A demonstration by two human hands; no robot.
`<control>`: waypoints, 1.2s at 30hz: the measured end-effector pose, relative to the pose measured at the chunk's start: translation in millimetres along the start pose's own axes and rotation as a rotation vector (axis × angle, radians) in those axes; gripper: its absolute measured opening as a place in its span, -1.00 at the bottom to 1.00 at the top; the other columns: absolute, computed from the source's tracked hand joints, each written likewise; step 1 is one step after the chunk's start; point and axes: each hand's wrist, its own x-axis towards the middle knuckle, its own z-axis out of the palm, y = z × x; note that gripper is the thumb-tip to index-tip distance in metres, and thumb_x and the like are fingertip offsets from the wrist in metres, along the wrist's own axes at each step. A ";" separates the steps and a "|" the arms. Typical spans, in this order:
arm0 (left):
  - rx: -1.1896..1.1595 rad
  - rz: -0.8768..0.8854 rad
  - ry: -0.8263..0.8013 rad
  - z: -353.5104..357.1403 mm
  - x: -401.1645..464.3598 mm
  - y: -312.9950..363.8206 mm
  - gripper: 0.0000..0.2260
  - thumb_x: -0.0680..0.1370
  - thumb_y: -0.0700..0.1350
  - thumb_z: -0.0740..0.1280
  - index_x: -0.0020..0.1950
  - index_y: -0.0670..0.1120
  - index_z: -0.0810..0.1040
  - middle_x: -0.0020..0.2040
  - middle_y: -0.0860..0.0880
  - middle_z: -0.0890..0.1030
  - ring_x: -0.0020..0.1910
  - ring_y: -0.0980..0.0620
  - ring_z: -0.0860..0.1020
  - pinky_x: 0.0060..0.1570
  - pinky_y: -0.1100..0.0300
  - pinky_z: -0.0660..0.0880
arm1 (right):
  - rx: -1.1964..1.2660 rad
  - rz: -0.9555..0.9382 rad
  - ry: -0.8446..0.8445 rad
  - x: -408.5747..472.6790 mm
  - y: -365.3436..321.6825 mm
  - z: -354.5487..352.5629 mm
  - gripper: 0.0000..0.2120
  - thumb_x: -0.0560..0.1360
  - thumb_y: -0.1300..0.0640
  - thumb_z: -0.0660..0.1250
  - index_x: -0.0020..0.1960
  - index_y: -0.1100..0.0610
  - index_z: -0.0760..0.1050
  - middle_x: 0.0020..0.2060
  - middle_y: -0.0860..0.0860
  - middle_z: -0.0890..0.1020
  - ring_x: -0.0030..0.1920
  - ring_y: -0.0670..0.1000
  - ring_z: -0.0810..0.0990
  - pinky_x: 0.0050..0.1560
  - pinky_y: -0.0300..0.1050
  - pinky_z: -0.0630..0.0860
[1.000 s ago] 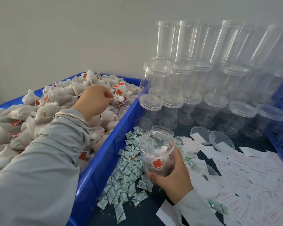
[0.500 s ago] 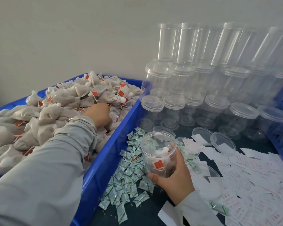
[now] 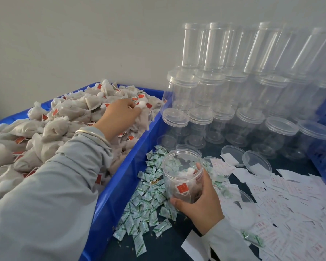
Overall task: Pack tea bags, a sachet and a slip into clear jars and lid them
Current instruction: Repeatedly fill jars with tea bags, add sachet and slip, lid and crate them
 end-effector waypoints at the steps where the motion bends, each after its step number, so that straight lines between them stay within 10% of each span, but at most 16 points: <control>1: -0.115 -0.014 -0.019 -0.1 -3.8 5.4 -0.86 0.52 -0.13 0.22 -0.20 -0.14 0.49 -0.31 -0.03 0.48 -0.36 0.02 0.41 -0.31 0.20 0.43 | 0.003 0.002 0.000 -0.3 0.3 -0.4 -0.16 0.12 0.26 0.61 0.19 -0.28 0.31 0.03 -0.52 0.50 0.06 -0.40 0.50 -0.15 -0.54 0.45; 4: -0.394 -0.025 -0.174 -0.2 -17.3 22.1 -0.84 0.52 -0.18 0.24 -0.22 -0.18 0.53 -0.23 -0.12 0.51 -0.26 -0.02 0.46 -0.11 0.08 0.53 | -0.005 -0.001 0.006 0.0 -0.7 0.1 -0.17 0.11 0.22 0.62 0.19 -0.28 0.31 0.03 -0.55 0.47 0.07 -0.44 0.47 -0.15 -0.58 0.41; 8: -0.556 0.037 -0.420 3.6 -35.0 40.1 -0.79 0.53 -0.32 0.22 -0.28 -0.14 0.48 -0.33 -0.01 0.54 -0.39 0.18 0.53 -0.35 0.37 0.51 | -0.005 0.005 0.006 0.6 -1.2 1.2 -0.17 0.06 0.10 0.59 0.20 -0.31 0.30 0.05 -0.55 0.46 0.09 -0.43 0.47 -0.11 -0.56 0.42; 14: -0.449 0.186 -0.683 9.8 -49.1 46.0 -0.96 0.34 -0.23 0.30 -0.29 -0.12 0.52 -0.24 -0.16 0.48 -0.20 -0.07 0.40 -0.17 0.12 0.36 | 0.001 -0.036 -0.001 0.3 -3.9 1.6 -0.19 0.09 0.23 0.56 0.17 -0.28 0.31 0.03 -0.50 0.52 0.04 -0.43 0.50 -0.15 -0.58 0.42; 21: -0.109 0.340 -0.803 18.8 -57.2 45.9 -0.84 0.47 -0.24 0.37 -0.22 0.01 0.59 -0.26 0.10 0.65 -0.33 0.24 0.53 -0.21 0.38 0.45 | -0.036 -0.062 0.010 1.7 -2.6 2.5 -0.15 0.10 0.23 0.58 0.12 -0.49 0.34 0.06 -0.37 0.58 0.02 -0.30 0.58 -0.14 -0.49 0.48; 29: -0.028 0.332 -0.616 17.6 -48.4 40.5 -0.88 0.47 -0.11 0.39 -0.23 0.10 0.59 -0.23 0.13 0.66 -0.22 0.25 0.58 -0.16 0.44 0.46 | -0.006 -0.016 0.006 1.2 -1.8 2.7 -0.19 0.05 0.15 0.59 0.18 -0.27 0.34 0.07 -0.44 0.53 0.09 -0.34 0.53 -0.07 -0.52 0.43; 36: 0.116 0.243 -0.195 5.3 -21.3 21.1 -0.88 0.51 -0.16 0.31 -0.20 0.02 0.55 -0.28 0.09 0.57 -0.31 0.14 0.49 -0.29 0.31 0.40 | -0.048 -0.022 0.017 2.1 -0.6 3.1 -0.14 0.03 0.06 0.60 0.10 -0.58 0.28 0.08 -0.45 0.52 0.09 -0.33 0.54 -0.08 -0.52 0.44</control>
